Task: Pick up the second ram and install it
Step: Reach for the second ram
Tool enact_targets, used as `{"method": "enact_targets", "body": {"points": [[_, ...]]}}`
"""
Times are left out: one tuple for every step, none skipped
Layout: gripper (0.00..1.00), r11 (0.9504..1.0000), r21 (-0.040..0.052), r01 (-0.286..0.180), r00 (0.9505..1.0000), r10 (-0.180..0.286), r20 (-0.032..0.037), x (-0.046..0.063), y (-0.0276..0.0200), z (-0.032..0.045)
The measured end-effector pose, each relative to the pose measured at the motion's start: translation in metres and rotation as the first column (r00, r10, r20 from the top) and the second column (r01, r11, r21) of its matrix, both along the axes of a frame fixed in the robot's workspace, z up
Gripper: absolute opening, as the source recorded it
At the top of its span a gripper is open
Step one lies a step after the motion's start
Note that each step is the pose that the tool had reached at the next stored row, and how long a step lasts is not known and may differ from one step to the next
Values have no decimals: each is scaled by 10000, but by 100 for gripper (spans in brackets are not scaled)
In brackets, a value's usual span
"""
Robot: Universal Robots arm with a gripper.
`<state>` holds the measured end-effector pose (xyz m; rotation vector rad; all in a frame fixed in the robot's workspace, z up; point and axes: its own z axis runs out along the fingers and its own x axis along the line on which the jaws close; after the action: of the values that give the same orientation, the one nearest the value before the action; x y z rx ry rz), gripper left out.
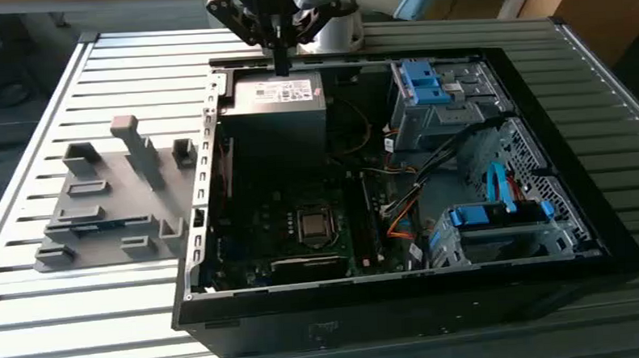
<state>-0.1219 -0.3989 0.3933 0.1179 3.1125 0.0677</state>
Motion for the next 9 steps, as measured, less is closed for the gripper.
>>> {"method": "enact_targets", "body": {"points": [[11,10000,0,1,10000,-1,0,0,0,0],[11,10000,0,1,10000,-1,0,0,0,0],[11,10000,0,1,10000,-1,0,0,0,0],[11,10000,0,1,10000,-1,0,0,0,0],[11,10000,0,0,10000,0,0,0,0,0],[11,10000,-1,1,10000,-1,0,-3,0,0],[11,10000,-2,1,10000,-1,-1,-6,0,1],[11,10000,-1,1,10000,-1,0,-9,0,0],[11,10000,-1,2,10000,-2,-1,-15,0,0]]}}
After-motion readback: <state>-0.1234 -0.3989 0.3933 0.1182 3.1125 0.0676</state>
